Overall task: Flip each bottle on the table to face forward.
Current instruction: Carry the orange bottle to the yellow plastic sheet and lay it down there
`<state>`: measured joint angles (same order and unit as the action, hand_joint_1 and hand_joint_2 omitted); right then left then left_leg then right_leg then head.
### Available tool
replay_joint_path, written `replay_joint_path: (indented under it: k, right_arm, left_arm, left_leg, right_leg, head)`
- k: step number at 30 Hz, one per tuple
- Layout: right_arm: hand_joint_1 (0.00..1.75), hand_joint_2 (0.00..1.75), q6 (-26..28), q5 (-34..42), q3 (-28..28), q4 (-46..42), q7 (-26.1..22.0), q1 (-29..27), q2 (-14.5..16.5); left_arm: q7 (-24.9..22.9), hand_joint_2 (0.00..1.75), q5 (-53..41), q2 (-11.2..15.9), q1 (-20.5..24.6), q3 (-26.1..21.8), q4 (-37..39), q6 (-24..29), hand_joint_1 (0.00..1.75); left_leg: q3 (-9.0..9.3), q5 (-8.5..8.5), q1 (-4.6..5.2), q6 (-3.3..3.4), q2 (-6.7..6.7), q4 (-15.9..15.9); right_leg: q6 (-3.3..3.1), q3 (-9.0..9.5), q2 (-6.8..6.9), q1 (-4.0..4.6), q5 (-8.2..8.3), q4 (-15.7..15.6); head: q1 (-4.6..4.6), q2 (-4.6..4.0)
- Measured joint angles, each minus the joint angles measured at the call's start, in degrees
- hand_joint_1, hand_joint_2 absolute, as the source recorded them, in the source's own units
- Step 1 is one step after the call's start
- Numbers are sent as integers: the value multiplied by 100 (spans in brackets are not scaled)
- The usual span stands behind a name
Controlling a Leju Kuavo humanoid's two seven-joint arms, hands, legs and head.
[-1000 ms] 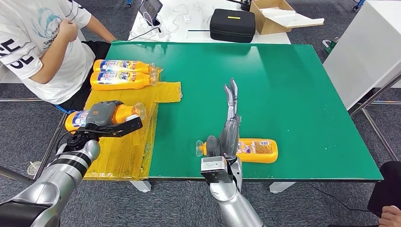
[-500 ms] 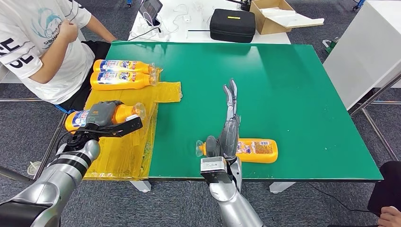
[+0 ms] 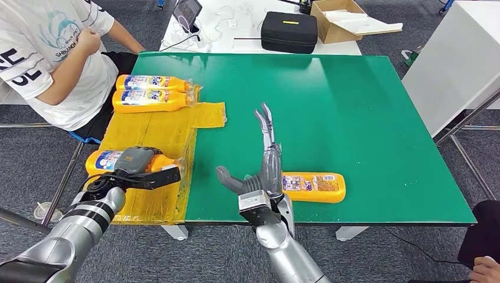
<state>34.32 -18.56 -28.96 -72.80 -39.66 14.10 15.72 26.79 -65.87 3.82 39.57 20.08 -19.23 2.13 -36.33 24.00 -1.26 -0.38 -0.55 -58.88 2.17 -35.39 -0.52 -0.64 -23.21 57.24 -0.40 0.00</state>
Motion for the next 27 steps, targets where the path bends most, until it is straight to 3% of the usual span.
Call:
replay_joint_path:
  k: [2,3,4,5,7,8,9,27]
  right_arm:
    - [0,175,0,-1,0,33,-2,6,0]
    - [0,175,0,-2,0,46,-3,8,0]
    - [0,175,0,-3,0,58,-3,10,0]
    - [0,175,0,-4,0,66,-3,10,0]
    - [0,175,0,-8,0,78,-3,10,0]
    - [0,175,0,-10,0,81,-3,10,0]
    - [0,175,0,-13,0,83,-3,11,0]
    - [0,175,-18,-37,-2,235,-3,73,31]
  left_arm:
    - [3,175,7,4,0,5,2,-20,175]
    - [5,175,14,5,0,8,2,-29,166]
    - [6,175,25,7,0,11,2,-35,134]
    - [7,175,37,8,0,14,2,-38,90]
    - [7,87,70,9,-1,20,2,-41,11]
    - [7,44,92,9,-4,22,2,-50,0]
    - [7,0,125,9,-9,22,3,-63,0]
    - [505,0,945,22,53,-178,2,-1182,0]
  left_leg:
    - [1,0,0,0,0,0]
    - [1,-1,0,0,0,0]
    - [2,-1,0,0,0,0]
    - [2,-1,0,0,0,0]
    - [2,-1,0,0,0,0]
    - [2,-1,0,0,0,0]
    - [2,-1,0,0,0,0]
    - [13,-14,1,-4,-17,1]
  right_leg:
    - [0,1,0,0,0,0]
    - [0,2,0,0,0,1]
    - [0,3,0,0,0,1]
    - [0,3,0,0,0,1]
    - [0,3,0,0,0,1]
    - [0,3,0,0,0,1]
    - [0,3,0,0,0,1]
    - [-4,23,17,-1,3,0]
  head:
    - [1,0]
    - [1,0]
    - [0,0]
    - [-1,0]
    - [-1,0]
    - [-1,0]
    - [0,0]
    - [0,0]
